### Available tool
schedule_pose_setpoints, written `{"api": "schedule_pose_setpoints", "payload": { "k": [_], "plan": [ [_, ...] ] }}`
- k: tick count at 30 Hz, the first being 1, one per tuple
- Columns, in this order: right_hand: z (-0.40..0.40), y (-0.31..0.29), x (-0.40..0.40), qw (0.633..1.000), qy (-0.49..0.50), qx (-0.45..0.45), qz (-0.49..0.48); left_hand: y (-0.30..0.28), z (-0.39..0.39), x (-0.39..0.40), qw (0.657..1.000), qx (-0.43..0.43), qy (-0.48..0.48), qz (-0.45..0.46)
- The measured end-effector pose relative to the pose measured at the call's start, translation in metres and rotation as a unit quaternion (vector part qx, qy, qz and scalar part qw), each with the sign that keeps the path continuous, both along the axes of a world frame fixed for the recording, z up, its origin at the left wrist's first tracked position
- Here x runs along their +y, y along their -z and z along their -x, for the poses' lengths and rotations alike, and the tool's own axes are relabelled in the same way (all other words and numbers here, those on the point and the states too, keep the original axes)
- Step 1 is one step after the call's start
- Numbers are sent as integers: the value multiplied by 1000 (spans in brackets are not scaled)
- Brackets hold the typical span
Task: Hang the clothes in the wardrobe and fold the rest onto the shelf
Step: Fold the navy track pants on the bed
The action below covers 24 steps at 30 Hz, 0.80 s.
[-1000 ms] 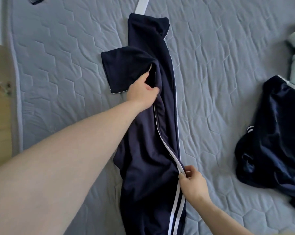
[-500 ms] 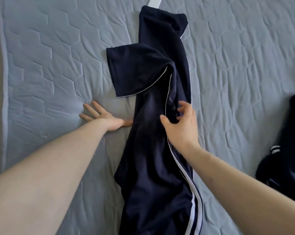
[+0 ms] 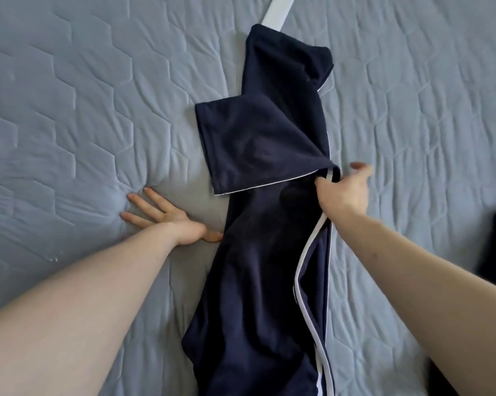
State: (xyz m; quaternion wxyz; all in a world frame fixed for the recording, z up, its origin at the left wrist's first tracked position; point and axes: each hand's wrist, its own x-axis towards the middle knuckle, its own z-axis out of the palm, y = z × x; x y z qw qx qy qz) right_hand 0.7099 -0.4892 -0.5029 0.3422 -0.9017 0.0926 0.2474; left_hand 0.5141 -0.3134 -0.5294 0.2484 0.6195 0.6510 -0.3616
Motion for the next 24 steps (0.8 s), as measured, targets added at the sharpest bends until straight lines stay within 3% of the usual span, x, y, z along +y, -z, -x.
{"api": "schedule_pose_setpoints", "payload": {
  "k": [1,3,6,9,11,13,15,18,21,24],
  "plan": [
    [-1,1,-5,990,-105,-86,39,0,-1,1,1000,1,0,6],
    [3,-4,1,940,-265,-215,28,-3,-1,3,1000,3,0,16],
    [6,-2,25,866,-433,-250,19,-5,-1,6,1000,5,3,25],
    [5,7,50,812,-527,-249,-1,-2,-4,6,1000,12,6,24],
    [-1,0,70,838,-484,-217,-127,1,-4,8,1000,17,-3,20],
    [-16,-18,91,895,-326,-178,-246,1,-5,9,999,13,-11,28],
    [-40,-36,109,932,-151,-163,-286,1,-5,9,999,7,-9,35],
    [-83,-47,120,961,-3,-119,-249,-1,-4,10,999,6,-8,43],
    [-104,-35,108,991,-19,-55,-124,-2,-4,10,999,4,-9,48],
    [-82,-17,79,996,-47,-41,-57,-2,-4,10,999,5,-11,45]
  ]
}}
